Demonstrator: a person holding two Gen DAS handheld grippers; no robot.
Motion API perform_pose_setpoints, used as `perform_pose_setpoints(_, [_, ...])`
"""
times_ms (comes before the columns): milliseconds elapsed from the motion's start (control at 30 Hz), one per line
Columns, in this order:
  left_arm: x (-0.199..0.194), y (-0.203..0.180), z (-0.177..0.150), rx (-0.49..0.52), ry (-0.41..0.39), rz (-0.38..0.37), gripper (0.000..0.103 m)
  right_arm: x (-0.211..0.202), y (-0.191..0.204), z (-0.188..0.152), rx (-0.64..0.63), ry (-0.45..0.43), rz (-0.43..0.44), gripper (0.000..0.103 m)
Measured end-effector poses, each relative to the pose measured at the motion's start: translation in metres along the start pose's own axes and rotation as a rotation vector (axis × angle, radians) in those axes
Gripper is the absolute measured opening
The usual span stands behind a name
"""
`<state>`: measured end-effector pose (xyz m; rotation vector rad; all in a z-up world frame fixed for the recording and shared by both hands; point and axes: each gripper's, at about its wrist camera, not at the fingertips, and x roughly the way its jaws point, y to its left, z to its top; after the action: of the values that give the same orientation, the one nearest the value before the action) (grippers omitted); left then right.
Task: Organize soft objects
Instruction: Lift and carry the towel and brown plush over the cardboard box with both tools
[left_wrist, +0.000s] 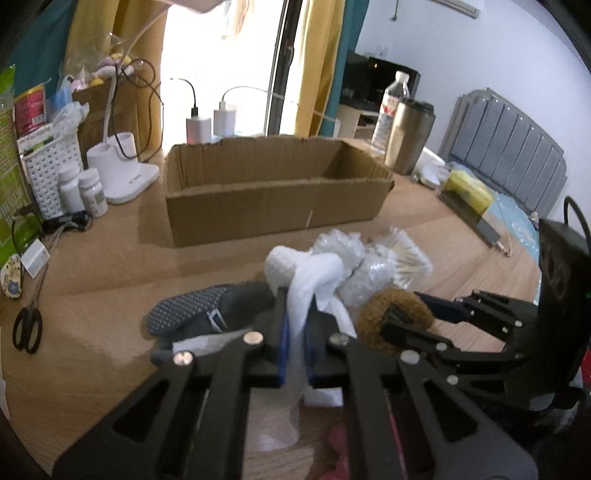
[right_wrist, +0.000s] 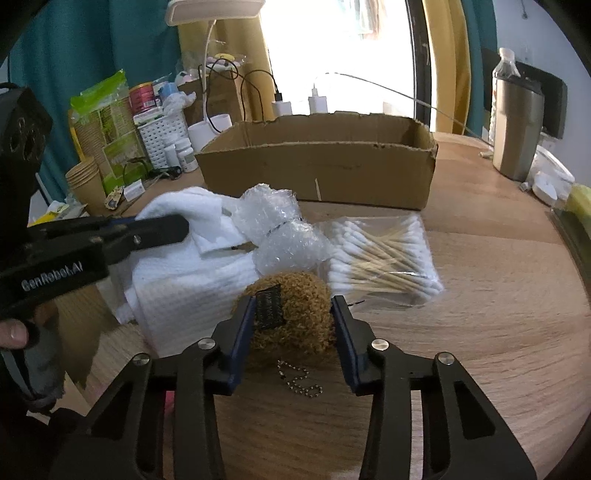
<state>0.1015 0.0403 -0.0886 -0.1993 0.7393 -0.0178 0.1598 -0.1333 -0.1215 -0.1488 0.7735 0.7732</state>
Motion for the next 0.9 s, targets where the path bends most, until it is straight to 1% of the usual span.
perform_pose_setpoints(233, [-0.020,0.002,0.008,-0.021,-0.048,-0.022,0.006,-0.018,0.002,0.005,-0.010,-0.051,-0.021,0.043])
perform_pose_setpoints(333, [-0.029,0.005,0.013,-0.035,-0.071,-0.044,0.006,-0.024,0.002,0.007,-0.013,-0.069,-0.029,0.043])
perform_pose_setpoints(600, [-0.045,0.005,0.025,-0.022,-0.125,-0.038,0.006,-0.042,0.007,0.013,-0.021,-0.125,-0.010,0.043])
perform_pose_setpoints(900, [-0.062,0.008,0.043,-0.015,-0.189,-0.021,0.006,-0.053,0.007,0.024,-0.034,-0.164,-0.022,0.043])
